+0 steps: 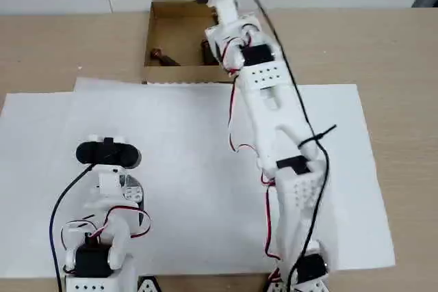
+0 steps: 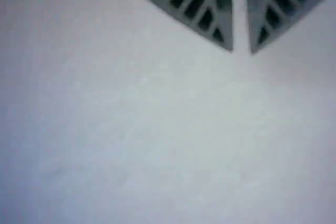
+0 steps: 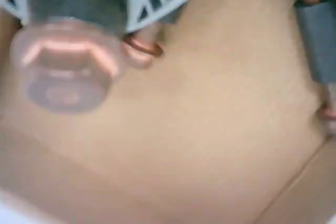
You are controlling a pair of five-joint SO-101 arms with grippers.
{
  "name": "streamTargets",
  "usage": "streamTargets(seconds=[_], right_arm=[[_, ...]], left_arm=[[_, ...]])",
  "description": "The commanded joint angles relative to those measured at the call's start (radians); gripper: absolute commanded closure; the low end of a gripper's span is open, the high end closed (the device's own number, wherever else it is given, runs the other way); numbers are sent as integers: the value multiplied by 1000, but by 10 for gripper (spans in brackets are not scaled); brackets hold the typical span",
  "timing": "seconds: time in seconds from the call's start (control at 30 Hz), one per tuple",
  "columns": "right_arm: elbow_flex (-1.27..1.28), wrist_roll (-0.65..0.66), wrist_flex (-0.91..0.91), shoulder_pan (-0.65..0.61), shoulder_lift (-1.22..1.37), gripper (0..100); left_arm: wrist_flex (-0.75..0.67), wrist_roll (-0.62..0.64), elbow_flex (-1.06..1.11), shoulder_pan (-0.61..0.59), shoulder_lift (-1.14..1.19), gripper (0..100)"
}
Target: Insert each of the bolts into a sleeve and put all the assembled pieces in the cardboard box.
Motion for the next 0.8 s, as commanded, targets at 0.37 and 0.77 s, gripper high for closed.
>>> streamTargets(seconds=[0.37, 0.77], right_arm=[[-84, 158, -125, -96, 136, 994], [-84, 186, -59, -102, 148, 799]], left_arm=[[2, 5, -4, -8, -11, 992], [2, 5, -4, -8, -11, 992]])
